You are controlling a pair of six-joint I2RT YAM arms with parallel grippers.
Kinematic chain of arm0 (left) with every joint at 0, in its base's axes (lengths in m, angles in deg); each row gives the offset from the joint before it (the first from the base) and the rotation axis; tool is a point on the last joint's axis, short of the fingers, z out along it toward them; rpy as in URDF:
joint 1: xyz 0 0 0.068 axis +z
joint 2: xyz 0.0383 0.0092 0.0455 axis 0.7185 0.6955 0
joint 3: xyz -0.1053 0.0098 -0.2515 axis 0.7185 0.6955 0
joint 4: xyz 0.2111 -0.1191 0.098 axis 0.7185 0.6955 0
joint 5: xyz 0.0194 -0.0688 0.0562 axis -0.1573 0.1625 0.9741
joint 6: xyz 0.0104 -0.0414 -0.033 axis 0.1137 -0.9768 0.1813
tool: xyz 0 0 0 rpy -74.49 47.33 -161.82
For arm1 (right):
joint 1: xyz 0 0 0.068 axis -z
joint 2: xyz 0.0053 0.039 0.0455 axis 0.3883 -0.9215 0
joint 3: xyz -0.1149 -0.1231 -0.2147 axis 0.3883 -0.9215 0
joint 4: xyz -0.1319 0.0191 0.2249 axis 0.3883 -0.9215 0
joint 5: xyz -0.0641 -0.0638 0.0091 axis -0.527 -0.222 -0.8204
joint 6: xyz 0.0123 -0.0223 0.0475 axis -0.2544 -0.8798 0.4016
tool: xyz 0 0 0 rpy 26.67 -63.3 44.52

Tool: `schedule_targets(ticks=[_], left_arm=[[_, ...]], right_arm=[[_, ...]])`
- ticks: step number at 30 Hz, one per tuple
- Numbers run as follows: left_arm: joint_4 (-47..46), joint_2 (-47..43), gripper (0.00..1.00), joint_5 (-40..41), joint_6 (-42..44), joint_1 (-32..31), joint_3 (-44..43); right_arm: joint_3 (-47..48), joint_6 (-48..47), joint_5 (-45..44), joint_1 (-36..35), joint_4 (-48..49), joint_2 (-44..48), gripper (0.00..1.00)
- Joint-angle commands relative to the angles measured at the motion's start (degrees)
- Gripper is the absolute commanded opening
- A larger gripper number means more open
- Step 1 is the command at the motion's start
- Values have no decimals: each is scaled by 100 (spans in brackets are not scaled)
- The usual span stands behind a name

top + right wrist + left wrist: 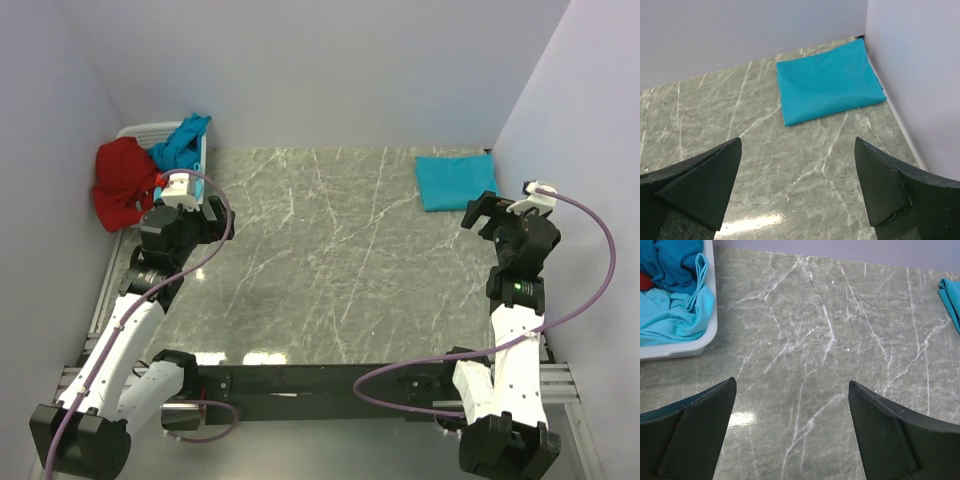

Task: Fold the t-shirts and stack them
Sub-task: Grab the tshirt from the pile

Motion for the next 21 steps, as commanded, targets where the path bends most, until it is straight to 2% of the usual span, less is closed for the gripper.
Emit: schedule_targets(ticks=[1, 4, 5, 7, 8, 9, 10, 11, 12, 13, 15, 16, 19, 20, 21], left_arm=[[-170, -61, 99, -165, -11, -16, -123], [-319, -26, 99, -394, -107, 107, -88], [-363, 9, 99, -455, -308, 194, -79], [-512, 255, 99, -928, -825, 703, -166], [-600, 360, 99, -1217, -1029, 931, -202], [-697, 605, 99, -1481, -1266, 1456, -228], [-985, 747, 99, -1875, -1808, 1696, -246], [-1110, 879, 99, -1975, -2091, 2099, -246], [-1224, 1124, 100, -1985, -2329, 2233, -298], [-1295, 1257, 99, -1733, -2654, 2330, -368], [-1077, 1651, 97, -1188, -2736, 2384, -840], [-945, 1793, 97, -672, -2771, 2375, -1026], [-217, 2442, 90, 166, -2972, 2375, -1878], [247, 2636, 87, 717, -3017, 2384, -2124], [591, 3099, 82, 896, -3061, 2375, -2675]], right_arm=[[74, 31, 98, 39, 98, 37, 100], [100, -179, 431, 65, -24, 54, 100], [109, -337, 894, 83, -181, 63, 100], [109, -1205, 1615, 100, -428, 72, 99], [170, -1530, 2333, 101, -812, 81, 99], [205, -1960, 2636, 101, -998, 63, 99], [223, -1990, 2778, 109, -1087, 63, 99], [206, -1956, 2971, 109, -1088, 46, 99], [223, -1955, 3060, 118, -1123, 20, 99], [267, -1973, 3113, 118, -1228, -7, 99], [355, -1921, 3175, 109, -1299, -86, 99], [381, -1920, 3192, 109, -1334, -121, 98], [460, -1920, 3227, 109, -1466, -174, 98], [478, -1911, 3236, 109, -1466, -174, 98], [487, -1885, 3245, 109, -1466, -165, 98]])
